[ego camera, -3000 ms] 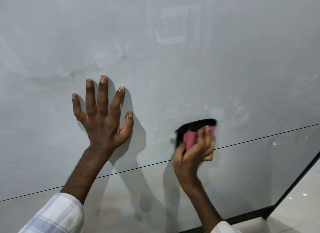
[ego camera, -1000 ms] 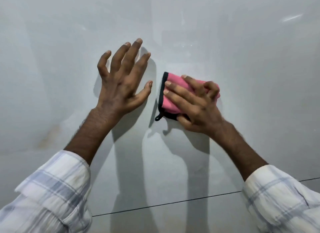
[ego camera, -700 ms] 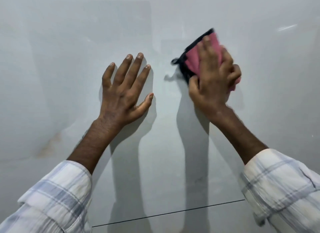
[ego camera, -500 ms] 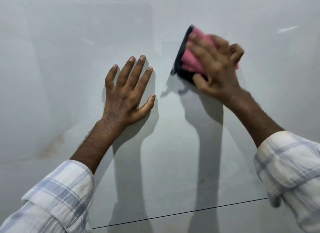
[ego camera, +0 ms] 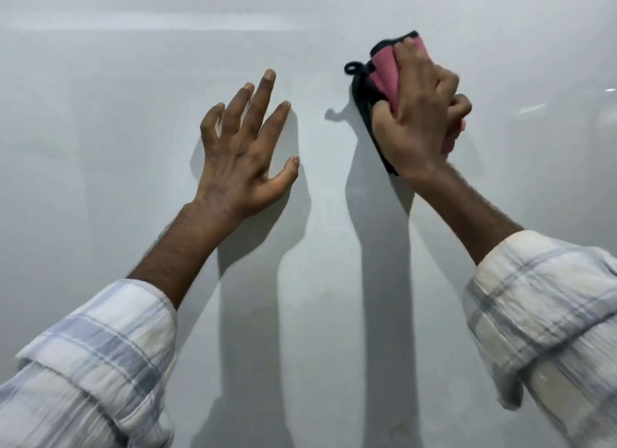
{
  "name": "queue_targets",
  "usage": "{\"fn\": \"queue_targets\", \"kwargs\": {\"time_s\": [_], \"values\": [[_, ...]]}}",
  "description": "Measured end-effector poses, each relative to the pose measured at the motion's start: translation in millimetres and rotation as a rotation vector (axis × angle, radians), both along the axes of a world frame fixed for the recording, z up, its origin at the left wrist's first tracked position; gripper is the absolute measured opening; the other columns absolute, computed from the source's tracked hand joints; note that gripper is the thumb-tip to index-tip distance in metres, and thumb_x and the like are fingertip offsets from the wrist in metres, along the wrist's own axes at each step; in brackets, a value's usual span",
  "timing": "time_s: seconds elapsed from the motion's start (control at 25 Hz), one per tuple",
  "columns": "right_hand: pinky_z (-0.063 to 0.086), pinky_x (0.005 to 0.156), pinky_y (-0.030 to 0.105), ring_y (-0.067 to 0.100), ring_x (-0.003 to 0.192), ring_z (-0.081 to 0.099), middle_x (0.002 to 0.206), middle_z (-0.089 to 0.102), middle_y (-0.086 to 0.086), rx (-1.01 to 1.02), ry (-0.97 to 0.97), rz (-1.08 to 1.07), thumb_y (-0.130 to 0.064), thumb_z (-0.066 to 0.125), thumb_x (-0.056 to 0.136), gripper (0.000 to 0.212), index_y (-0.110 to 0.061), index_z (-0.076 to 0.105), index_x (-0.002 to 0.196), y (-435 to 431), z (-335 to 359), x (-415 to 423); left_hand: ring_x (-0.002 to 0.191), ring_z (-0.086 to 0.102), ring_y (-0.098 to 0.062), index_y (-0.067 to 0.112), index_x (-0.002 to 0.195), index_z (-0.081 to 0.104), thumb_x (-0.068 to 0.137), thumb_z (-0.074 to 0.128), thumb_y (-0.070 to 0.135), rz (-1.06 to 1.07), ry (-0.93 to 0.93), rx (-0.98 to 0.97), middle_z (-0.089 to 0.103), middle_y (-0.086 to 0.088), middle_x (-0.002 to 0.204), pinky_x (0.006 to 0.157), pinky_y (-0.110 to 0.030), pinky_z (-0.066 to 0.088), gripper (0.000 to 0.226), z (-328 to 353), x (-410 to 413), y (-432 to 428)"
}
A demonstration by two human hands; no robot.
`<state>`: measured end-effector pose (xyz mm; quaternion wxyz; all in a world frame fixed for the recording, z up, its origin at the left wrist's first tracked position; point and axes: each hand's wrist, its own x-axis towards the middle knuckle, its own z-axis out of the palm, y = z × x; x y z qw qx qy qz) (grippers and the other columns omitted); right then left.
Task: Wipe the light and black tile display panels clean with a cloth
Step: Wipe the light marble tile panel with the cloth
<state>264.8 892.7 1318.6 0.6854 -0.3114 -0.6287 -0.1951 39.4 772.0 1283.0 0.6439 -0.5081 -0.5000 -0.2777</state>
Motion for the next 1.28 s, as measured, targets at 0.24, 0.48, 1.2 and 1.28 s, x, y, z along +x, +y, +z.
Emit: {"fn": "queue_targets", "kwargs": {"time_s": [0.24, 0.48, 1.2, 1.28], "values": [[0.023, 0.093, 0.044, 0.029, 0.138, 0.044, 0.163, 0.038, -0.006, 0.496, -0.612, -0.163, -0.035, 0.046, 0.082, 0.076, -0.024, 0.041, 0.156, 22, 33, 25, 0.159, 0.019, -0.034, 0.01, 0.162, 0.035, 0.102, 0.04, 0.053, 0.053, 0.049, 0.054, 0.024, -0.012, 0.171, 0.123, -0.055, 0.021, 0.074, -6, -5, 13], [0.029, 0.095, 0.047, 0.038, 0.135, 0.043, 0.165, 0.035, -0.001, 0.286, -0.27, -0.156, -0.032, 0.047, 0.082, 0.076, -0.019, 0.038, 0.156, 7, 38, -16, 0.159, 0.02, -0.033, 0.01, 0.161, 0.036, 0.101, 0.041, 0.052, 0.038, 0.047, 0.065, 0.024, -0.011, 0.171, 0.123, -0.056, 0.023, 0.074, -6, -4, 14], [0.026, 0.088, 0.043, 0.034, 0.127, 0.045, 0.16, 0.041, -0.004, 0.298, -0.247, -0.149, -0.041, 0.039, 0.082, 0.074, -0.023, 0.041, 0.154, -10, 139, -40, 0.157, 0.027, -0.033, 0.009, 0.157, 0.044, 0.096, 0.042, 0.055, 0.012, 0.041, 0.104, 0.031, -0.011, 0.169, 0.122, -0.056, 0.022, 0.076, 32, 12, 23], [0.023, 0.089, 0.043, 0.03, 0.13, 0.046, 0.16, 0.041, -0.008, 0.454, -0.471, -0.12, -0.04, 0.042, 0.081, 0.074, -0.025, 0.043, 0.153, -11, 135, -41, 0.157, 0.026, -0.033, 0.009, 0.157, 0.044, 0.096, 0.041, 0.056, 0.024, 0.037, 0.088, 0.03, -0.01, 0.169, 0.122, -0.055, 0.021, 0.077, 32, 11, 22]]}}
